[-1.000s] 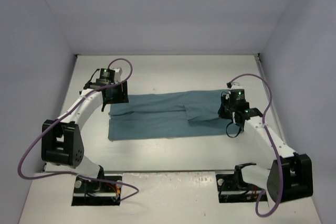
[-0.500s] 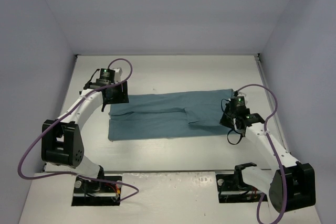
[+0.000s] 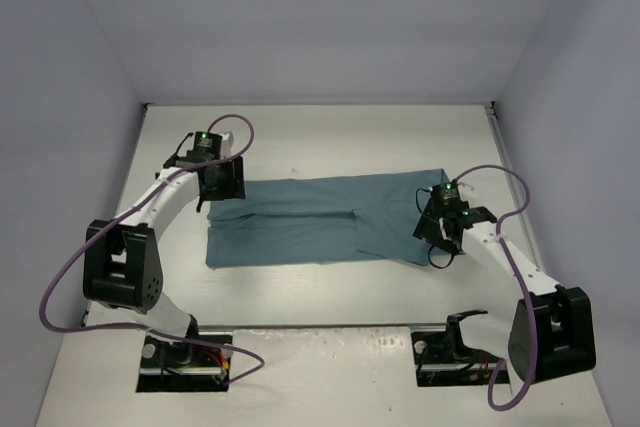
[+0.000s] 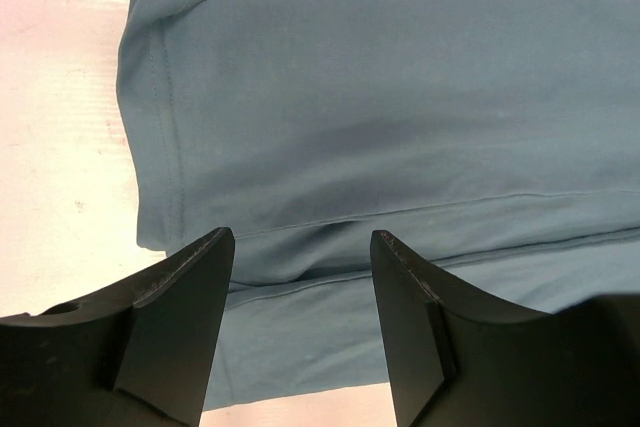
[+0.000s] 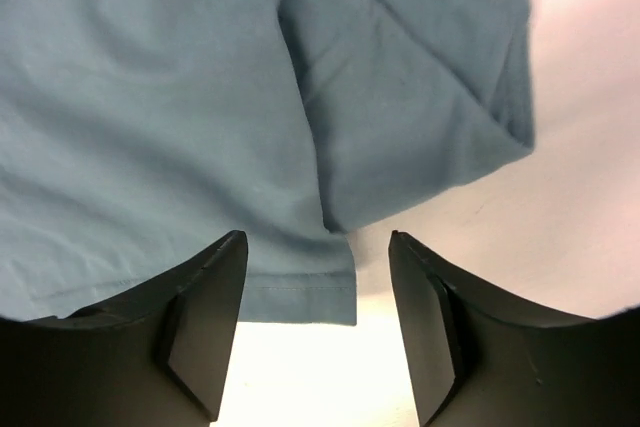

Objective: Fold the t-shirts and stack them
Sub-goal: Fold the other side of the tshirt into a rectangle, then rotate the tshirt 90 degrees

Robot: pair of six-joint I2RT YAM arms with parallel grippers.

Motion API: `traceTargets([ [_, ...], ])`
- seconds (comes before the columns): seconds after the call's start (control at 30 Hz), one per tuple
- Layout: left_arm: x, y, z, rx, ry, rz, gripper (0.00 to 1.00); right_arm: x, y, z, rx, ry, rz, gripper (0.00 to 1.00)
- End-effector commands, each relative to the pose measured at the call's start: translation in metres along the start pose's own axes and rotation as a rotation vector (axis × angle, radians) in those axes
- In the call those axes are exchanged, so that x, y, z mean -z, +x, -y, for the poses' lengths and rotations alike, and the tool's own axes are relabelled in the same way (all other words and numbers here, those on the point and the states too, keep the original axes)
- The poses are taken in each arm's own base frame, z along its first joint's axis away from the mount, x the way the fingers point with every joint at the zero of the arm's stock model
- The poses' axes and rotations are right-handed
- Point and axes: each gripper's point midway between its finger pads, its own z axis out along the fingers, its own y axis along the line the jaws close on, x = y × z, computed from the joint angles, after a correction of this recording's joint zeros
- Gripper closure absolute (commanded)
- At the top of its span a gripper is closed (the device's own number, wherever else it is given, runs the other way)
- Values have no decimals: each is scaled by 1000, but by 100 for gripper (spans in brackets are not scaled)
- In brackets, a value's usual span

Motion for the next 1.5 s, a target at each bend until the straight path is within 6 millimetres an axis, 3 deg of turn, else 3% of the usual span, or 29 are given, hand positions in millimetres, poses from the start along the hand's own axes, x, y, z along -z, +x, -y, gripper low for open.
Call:
traceTargets([
  [0.0, 4, -28, 5, -3, -14, 63, 46, 20, -66, -20, 69, -9, 169, 44],
  [0.13, -5, -29, 3, -15, -31, 51, 46, 14, -89, -45, 138, -60, 180, 48],
  [0.23, -17, -25, 1, -15, -47, 16, 46, -4, -96, -56, 153, -77, 169, 52],
  [0.33, -29, -20, -6, -9, -80, -15, 46, -37, -88, -58, 141, -69, 109, 56],
  [0.6, -55, -5, -29, 27, -199, -94, 46, -89, -87, -44, 129, -16, 55, 58],
  [0.73, -58, 12, -56, 102, -290, -163, 47, -110, -103, -27, 103, 27, 48, 58],
  [0.83, -48, 19, -69, 200, -306, -170, 47, -115, -120, -27, 102, 36, 67, 58],
  [0.9, -35, 8, -67, 221, -266, -127, 47, -110, -130, -34, 105, 15, 90, 58],
  [0.97, -22, -13, -52, 160, -217, -70, 47, -97, -146, -50, 114, -42, 128, 58],
  [1.07, -1, -63, -23, 79, -132, 52, 47, -76, -162, -77, 157, -110, 184, 58],
  [1.13, 0, -80, -10, 46, -91, 79, 47, -63, -175, -91, 188, -145, 228, 58],
  [1.2, -12, -92, -3, 33, -67, 73, 47, -57, -184, -105, 207, -196, 240, 59],
  [1.3, -29, -99, 6, 47, -31, 53, 52, -64, -190, -114, 230, -221, 230, 59],
  [1.47, -60, -92, 13, 90, -4, -11, 70, -85, -192, -125, 256, -239, 201, 59],
])
